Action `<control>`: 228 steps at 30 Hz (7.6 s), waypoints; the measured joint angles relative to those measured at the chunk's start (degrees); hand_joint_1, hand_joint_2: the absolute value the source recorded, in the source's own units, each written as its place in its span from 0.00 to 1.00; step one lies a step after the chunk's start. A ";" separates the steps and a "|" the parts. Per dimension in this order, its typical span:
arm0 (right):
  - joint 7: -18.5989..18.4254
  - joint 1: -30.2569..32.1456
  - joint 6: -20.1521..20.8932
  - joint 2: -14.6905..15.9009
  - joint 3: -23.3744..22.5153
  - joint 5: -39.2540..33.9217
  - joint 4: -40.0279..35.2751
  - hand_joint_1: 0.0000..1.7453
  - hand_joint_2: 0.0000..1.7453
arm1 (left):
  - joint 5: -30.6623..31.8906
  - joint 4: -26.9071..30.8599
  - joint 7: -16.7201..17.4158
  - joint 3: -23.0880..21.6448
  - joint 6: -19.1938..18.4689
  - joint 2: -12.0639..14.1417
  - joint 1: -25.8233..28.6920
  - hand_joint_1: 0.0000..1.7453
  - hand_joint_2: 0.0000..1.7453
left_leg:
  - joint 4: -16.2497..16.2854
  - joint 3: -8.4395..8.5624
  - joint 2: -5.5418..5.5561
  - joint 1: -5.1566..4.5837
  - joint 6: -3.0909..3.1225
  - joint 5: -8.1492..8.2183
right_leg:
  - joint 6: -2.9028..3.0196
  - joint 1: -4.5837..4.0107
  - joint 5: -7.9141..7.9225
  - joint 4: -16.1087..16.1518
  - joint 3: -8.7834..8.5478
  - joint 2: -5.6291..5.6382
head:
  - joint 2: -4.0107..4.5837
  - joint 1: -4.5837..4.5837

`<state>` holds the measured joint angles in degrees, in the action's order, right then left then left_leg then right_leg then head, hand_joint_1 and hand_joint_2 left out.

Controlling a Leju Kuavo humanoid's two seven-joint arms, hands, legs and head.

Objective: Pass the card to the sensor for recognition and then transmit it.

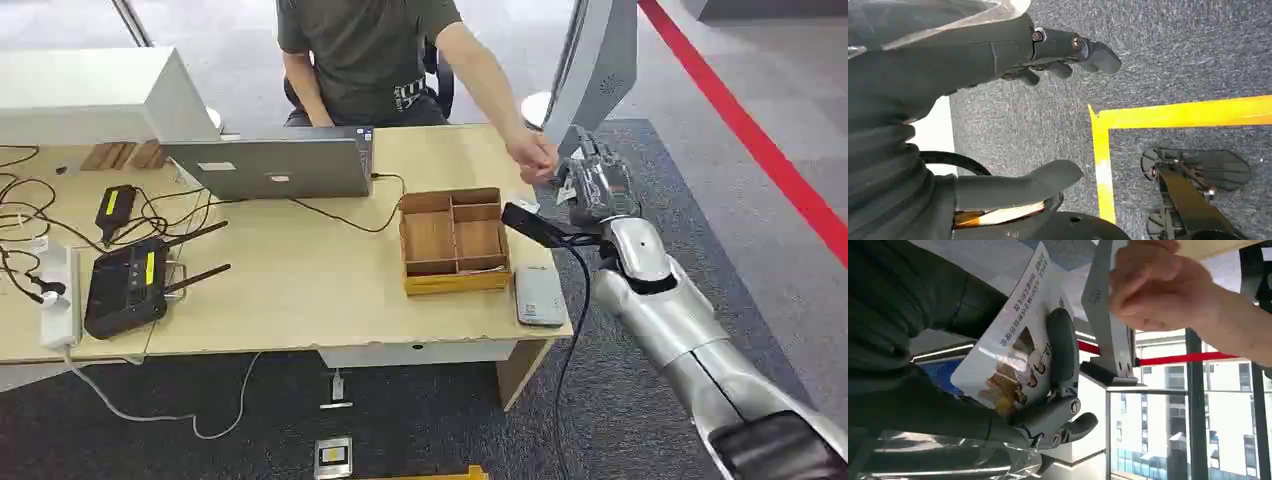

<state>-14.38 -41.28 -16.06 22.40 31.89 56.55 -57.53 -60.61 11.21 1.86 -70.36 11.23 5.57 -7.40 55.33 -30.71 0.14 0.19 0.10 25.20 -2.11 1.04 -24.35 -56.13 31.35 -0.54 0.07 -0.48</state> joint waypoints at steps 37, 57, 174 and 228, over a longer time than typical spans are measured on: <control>1.53 8.83 -0.20 -0.46 -0.20 -2.49 7.37 1.00 1.00 | -0.55 -0.02 0.72 0.00 -0.09 0.31 0.02 0.00 1.00 | 0.00 -0.01 0.00 0.00 0.01 0.02 | 0.00 0.00 -0.01 0.01 0.03 0.00 | 0.00 0.00; 3.45 11.55 -1.46 -1.20 0.63 -5.14 11.19 1.00 1.00 | -0.50 -0.02 -0.02 0.00 0.02 0.37 0.01 0.00 1.00 | 0.00 -0.01 0.00 0.00 0.01 0.02 | 0.00 0.00 -0.01 0.01 0.03 0.00 | 0.00 0.00; -9.01 26.02 4.21 9.68 -9.88 -6.11 -34.69 0.00 1.00 | -1.82 0.00 1.38 -0.18 1.92 -0.02 0.58 0.00 1.00 | -0.02 0.02 -0.05 0.05 -0.02 0.17 | 0.00 -0.06 -0.06 0.13 -0.02 0.06 | 0.00 -0.02; -11.39 26.68 -0.20 -9.73 -0.41 11.82 -23.32 0.00 1.00 | -1.46 0.02 1.57 2.58 2.01 -0.59 0.20 0.00 1.00 | -0.04 0.00 -0.02 0.15 -0.06 0.17 | 0.12 -0.15 -0.15 0.09 -0.03 0.04 | 0.00 -0.02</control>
<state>-25.77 -14.61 -16.26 12.68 31.47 68.37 -80.85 -62.07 11.23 3.43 -67.78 13.25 4.98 -7.21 55.28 -30.71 0.12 0.34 0.04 25.37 -1.99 0.90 -24.49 -56.03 31.33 -0.49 0.07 -0.50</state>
